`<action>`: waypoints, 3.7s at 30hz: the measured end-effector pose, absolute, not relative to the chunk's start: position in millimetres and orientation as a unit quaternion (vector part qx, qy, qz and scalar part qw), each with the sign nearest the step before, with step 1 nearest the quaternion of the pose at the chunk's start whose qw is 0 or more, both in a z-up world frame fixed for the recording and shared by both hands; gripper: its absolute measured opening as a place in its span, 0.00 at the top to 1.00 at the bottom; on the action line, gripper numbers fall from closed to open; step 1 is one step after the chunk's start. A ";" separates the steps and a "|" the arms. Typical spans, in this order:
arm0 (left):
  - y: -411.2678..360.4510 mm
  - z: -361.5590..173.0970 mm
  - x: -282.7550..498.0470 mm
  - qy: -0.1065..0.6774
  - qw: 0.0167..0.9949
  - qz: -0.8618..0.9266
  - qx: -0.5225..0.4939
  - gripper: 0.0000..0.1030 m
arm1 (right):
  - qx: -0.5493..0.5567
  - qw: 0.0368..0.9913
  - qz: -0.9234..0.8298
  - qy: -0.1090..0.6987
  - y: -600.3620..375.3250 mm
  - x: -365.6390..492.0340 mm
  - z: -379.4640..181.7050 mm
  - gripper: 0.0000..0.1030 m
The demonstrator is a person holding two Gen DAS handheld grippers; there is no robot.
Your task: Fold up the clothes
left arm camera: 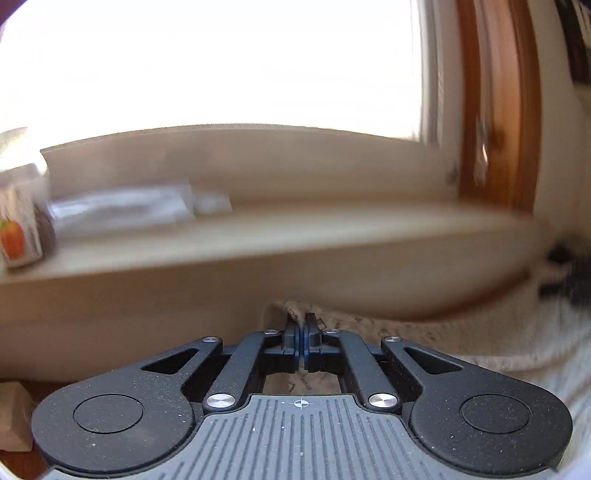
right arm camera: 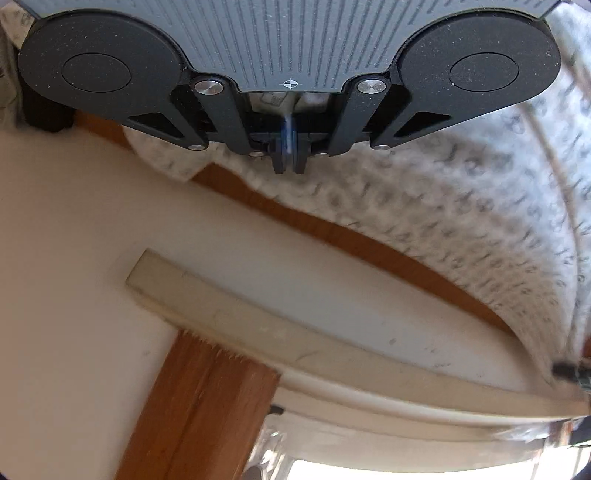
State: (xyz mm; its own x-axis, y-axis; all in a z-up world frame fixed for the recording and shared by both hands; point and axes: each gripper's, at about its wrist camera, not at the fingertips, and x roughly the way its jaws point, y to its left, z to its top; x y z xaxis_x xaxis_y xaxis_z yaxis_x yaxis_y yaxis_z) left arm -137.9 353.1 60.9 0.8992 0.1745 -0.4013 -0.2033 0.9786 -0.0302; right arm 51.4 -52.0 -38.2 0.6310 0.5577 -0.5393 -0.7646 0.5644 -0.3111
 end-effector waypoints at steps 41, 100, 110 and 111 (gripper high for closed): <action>278.1 48.7 -268.5 0.302 0.951 0.000 -0.063 0.44 | -0.191 0.841 0.443 0.245 -88.7 -32.4 -49.8 0.14; 320.1 43.1 -262.9 0.330 0.942 -0.013 -0.061 0.90 | -0.225 0.636 0.727 0.130 30.0 -160.8 -14.2 0.96; 327.2 49.6 -229.3 0.302 0.946 -0.004 -0.117 0.72 | -0.209 0.630 0.725 0.185 47.3 -152.1 -18.4 0.52; 325.2 47.6 -224.9 0.306 0.945 -0.003 -0.113 0.72 | -0.203 0.630 0.726 0.189 49.9 -150.7 -17.0 0.51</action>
State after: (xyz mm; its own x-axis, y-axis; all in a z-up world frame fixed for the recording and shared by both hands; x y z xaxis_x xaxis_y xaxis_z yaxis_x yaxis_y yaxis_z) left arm -224.9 325.2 47.6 0.8132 -0.0741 -0.5772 -0.0637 0.9746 -0.2149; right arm -150.7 49.9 -17.0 -0.1243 0.8372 -0.5325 -0.9906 -0.1358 0.0177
